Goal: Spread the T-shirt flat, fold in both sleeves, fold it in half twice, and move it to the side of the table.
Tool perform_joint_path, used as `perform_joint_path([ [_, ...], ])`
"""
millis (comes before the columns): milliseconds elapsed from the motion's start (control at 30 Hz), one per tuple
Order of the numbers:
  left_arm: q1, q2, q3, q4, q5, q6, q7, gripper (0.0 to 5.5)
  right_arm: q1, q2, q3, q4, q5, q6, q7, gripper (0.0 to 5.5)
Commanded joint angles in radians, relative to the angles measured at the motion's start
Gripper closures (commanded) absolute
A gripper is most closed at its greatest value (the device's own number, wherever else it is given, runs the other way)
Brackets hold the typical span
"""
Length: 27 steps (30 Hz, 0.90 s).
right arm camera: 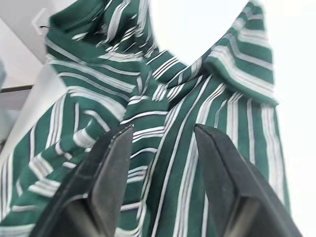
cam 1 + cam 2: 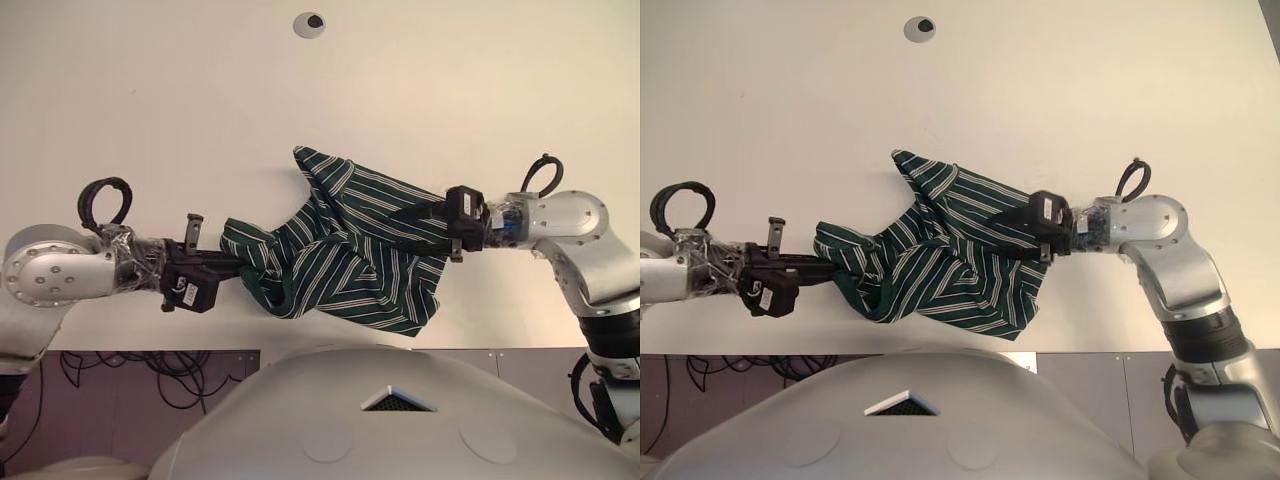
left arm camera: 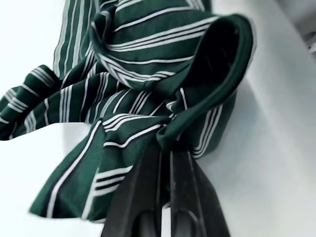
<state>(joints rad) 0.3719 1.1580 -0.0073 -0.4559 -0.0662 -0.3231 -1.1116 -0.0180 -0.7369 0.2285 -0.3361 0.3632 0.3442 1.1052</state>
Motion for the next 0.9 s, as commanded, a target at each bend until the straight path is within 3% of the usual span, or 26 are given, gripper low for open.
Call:
perform_joint_path([
  [33,-0.008,-0.011,-0.014,-0.011,0.007,0.005,-0.006,5.47,-0.032,0.061,0.020,-0.054,0.022,0.061,-0.053,3.27],
  [500,-0.020,-0.030,-0.018,-0.023,0.011,-0.007,-0.005,5.47,-0.058,0.153,0.237,0.006,-0.150,0.073,-0.162,3.27],
  [900,-0.020,-0.039,-0.018,-0.024,0.023,-0.015,0.002,5.50,-0.054,0.178,0.262,0.044,-0.215,0.034,-0.189,5.18],
])
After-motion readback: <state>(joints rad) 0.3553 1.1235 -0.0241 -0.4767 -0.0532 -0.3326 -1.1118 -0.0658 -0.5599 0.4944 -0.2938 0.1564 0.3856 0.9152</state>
